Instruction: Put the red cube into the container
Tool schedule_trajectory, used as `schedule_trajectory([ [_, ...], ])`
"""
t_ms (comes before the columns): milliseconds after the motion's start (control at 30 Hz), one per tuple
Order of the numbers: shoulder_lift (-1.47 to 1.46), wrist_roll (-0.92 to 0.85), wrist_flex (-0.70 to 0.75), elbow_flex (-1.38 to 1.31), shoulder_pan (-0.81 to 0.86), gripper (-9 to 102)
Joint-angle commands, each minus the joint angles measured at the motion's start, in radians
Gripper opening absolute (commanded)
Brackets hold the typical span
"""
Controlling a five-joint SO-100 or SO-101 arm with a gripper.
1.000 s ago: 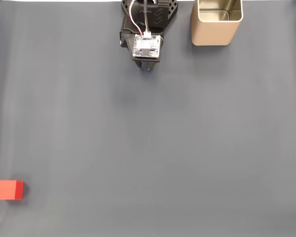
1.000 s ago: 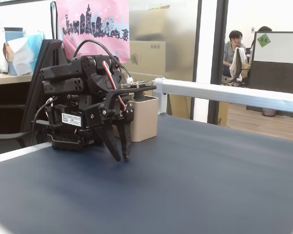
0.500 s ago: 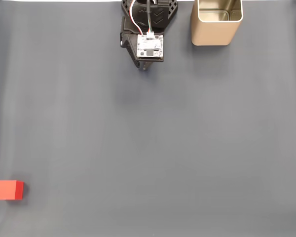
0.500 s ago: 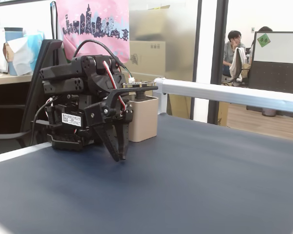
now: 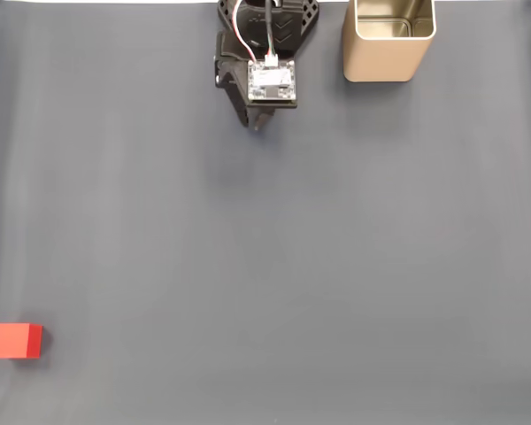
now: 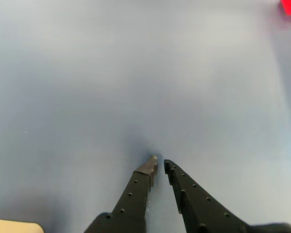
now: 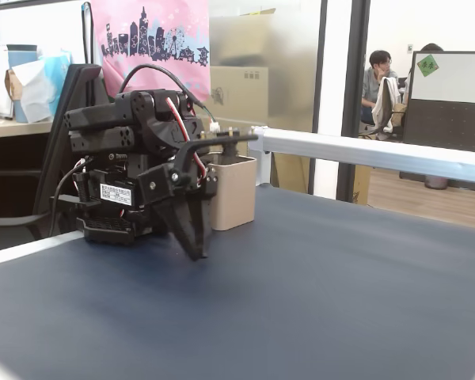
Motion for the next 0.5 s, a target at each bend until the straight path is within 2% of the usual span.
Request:
schedule_trajectory([
  [0, -0.060, -0.021, -0.094, -0.061, 0.026, 0],
  [233, -0.324, -0.034, -0.256, -0.295, 0.078, 0],
  [467, -0.624, -0.031, -0.325, -0.560, 0.150, 0],
])
